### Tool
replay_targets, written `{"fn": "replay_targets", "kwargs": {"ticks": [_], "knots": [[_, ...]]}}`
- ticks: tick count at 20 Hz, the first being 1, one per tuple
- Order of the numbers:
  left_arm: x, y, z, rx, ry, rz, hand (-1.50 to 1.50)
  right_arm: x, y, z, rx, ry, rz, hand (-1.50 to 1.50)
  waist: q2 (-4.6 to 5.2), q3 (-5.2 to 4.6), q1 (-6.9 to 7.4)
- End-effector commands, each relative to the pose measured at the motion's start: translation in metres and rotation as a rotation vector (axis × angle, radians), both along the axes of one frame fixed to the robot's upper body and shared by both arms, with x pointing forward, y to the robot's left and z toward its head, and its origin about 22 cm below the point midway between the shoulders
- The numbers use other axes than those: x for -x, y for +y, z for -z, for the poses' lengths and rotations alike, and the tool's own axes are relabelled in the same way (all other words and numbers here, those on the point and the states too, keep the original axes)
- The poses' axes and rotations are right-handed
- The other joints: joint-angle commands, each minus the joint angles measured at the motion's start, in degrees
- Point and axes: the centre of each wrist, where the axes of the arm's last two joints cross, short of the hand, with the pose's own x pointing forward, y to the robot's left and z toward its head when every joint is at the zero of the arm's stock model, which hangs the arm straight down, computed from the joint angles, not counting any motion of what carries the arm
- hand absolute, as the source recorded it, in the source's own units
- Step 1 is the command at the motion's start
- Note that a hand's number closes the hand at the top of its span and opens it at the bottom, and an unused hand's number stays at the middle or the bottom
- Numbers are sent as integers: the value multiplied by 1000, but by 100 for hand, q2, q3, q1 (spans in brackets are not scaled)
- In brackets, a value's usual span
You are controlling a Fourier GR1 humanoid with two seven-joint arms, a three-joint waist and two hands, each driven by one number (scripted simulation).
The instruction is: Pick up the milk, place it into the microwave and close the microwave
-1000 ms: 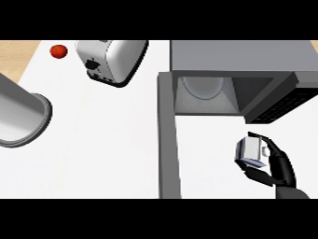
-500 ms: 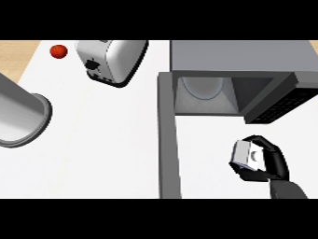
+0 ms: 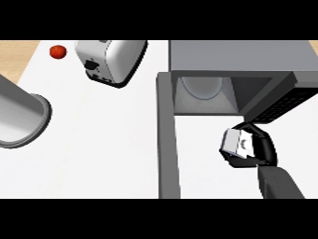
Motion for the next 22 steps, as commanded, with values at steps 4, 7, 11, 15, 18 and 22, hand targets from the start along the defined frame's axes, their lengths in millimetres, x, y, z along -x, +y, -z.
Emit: {"fn": "replay_targets", "kwargs": {"ticks": [4, 7, 11, 15, 18, 22], "knots": [[-8, 3, 15, 4, 12, -18, -150, -9, 24, -22, -96, -55, -130, 150, -17, -6, -89], [-1, 10, 6, 15, 29, -29, -150, -14, 49, -49, -33, -96, -111, 150, -29, -8, -90], [12, 2, 13, 4, 6, -36, -150, -25, 61, -78, -26, -80, -80, 150, -12, -3, -31], [12, 4, 5, 14, 26, -37, -150, -30, 87, -92, 2, -108, -55, 150, -7, -1, -14], [7, 15, 4, 13, 37, -16, -150, -61, 105, -121, 20, -98, -22, 150, -3, 0, 14], [-8, 7, 7, 18, 25, -9, -150, -79, 118, -134, 107, -112, -15, 150, 7, 0, -1]]}}
